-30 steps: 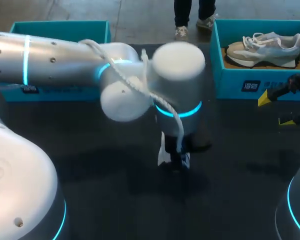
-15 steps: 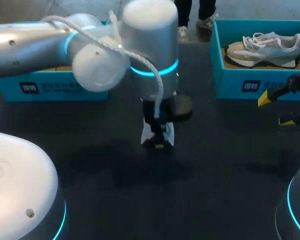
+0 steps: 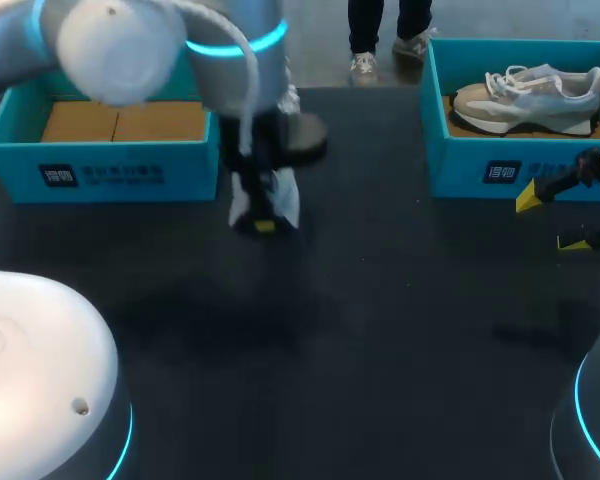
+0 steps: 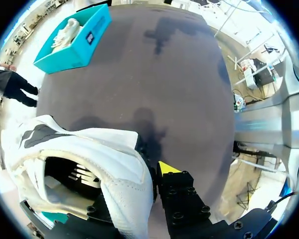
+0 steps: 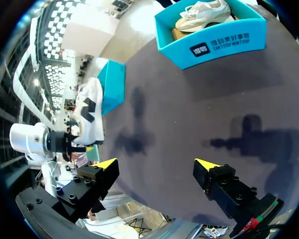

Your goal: Take the shoe out of the shoebox, open the shoe tongue, remove and reinsert the insole, then place the shoe into the shoebox

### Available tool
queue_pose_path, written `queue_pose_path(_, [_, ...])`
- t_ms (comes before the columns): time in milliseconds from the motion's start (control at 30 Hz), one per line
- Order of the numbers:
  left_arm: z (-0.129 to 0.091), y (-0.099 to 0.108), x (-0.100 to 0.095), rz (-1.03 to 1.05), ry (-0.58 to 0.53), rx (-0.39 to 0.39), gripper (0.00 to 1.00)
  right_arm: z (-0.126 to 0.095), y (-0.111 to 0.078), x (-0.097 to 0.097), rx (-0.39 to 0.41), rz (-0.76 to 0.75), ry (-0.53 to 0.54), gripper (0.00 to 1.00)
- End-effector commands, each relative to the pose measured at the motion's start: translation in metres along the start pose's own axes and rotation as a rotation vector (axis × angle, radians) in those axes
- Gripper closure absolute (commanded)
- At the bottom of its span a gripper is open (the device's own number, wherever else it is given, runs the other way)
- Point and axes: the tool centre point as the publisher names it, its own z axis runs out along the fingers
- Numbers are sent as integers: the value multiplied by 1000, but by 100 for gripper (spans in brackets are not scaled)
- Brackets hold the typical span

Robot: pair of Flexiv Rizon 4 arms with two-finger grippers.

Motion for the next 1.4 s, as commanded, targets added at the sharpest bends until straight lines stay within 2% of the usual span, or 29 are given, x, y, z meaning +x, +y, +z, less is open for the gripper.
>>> queue_pose_path(33, [-44,38,-15,7,16,22,100,1,0,0,-1,2,-4,0])
queue_pose_path(133, [-54,49,-29,-75,-15,-30,100,1,0,0,-1,2,-4,0])
queue_pose_path(900, [-54,49,-29,-75,-15,-30,100,1,0,0,-1,2,-4,0])
queue_pose_path(967, [-63,56,-36,-74,3,-1,100,1,0,0,-1,2,-4,0])
queue_pose_path(1133, [-82,78,-53,-91,-43,-6,100,1,0,0,-1,2,-4,0])
queue_pose_path(1400, [-100,127,-89,-66,-37,-2,100,1,0,0,-1,2,-4,0])
